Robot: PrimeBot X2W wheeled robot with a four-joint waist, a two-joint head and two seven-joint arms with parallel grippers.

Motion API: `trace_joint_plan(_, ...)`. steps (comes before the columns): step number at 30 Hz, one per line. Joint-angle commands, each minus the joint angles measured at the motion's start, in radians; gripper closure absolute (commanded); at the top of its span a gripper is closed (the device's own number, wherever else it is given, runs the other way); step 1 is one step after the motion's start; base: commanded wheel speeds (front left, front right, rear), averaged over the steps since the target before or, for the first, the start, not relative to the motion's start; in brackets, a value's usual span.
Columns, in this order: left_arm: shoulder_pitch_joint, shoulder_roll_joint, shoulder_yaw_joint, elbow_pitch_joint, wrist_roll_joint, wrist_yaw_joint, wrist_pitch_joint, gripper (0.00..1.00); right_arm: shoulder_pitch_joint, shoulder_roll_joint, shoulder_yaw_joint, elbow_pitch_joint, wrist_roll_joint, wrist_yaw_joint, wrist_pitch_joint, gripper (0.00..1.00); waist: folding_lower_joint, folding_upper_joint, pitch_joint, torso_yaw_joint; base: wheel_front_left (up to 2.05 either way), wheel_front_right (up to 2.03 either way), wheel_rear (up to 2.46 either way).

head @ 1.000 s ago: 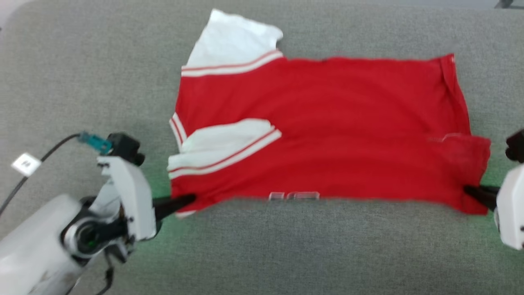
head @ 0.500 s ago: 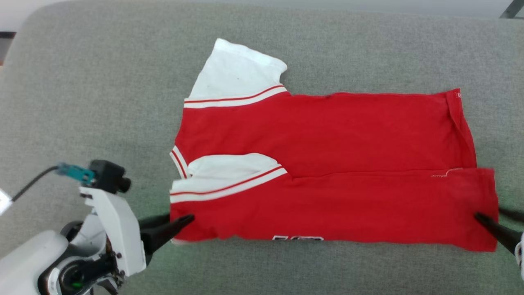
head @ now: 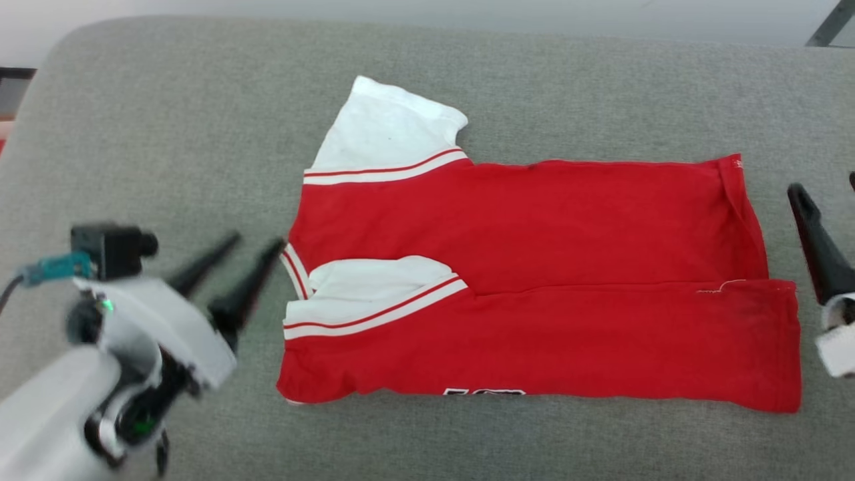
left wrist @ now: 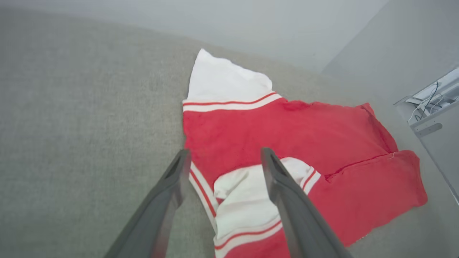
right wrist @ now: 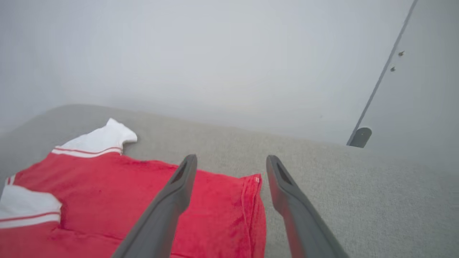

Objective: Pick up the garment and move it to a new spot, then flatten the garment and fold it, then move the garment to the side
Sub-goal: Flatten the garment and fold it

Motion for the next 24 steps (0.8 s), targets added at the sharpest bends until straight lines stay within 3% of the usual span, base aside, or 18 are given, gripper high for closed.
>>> trace_joint_plan(1, -0.045, -0.007, -0.001, 0.048, 0.064, 0.02, -0.029, 0.0, -0.019, 0.027, 0.011, 0.022, -0.027, -0.001, -0.063, 0.0, 0.0, 0.0, 0.004, -0.01, 0.0, 0.0, 0.0)
trace_joint_plan(3, -0.1, -0.07, -0.005, 0.093, 0.089, 0.004, -0.052, 0.0, -0.039, 0.076, 0.009, 0.052, -0.047, -0.001, -0.154, 0.0, 0.0, 0.0, 0.01, -0.022, 0.0, 0.0, 0.0)
trace_joint_plan(6, -0.216, -0.105, -0.006, 0.2, 0.141, -0.04, -0.055, 0.0, -0.048, 0.125, 0.027, 0.095, -0.073, -0.001, -0.235, 0.0, 0.0, 0.0, 0.031, -0.052, 0.0, 0.0, 0.0)
trace_joint_plan(13, -0.52, -0.22, -0.031, 0.511, 0.2, -0.144, 0.023, 0.0, -0.081, 0.162, 0.065, 0.142, -0.075, -0.001, -0.299, 0.0, 0.0, 0.0, 0.122, -0.166, 0.0, 0.0, 0.0)
trace_joint_plan(19, -0.732, -0.239, -0.093, 0.744, 0.261, -0.18, 0.143, 0.0, -0.121, 0.179, 0.093, 0.147, -0.064, -0.001, -0.336, 0.0, 0.0, 0.0, 0.208, -0.267, 0.0, 0.0, 0.0)
trace_joint_plan(24, -0.829, -0.243, -0.171, 0.843, 0.248, -0.188, 0.33, 0.0, -0.131, 0.184, 0.115, 0.14, -0.061, -0.001, -0.356, 0.0, 0.0, 0.0, 0.242, -0.306, 0.0, 0.0, 0.0)
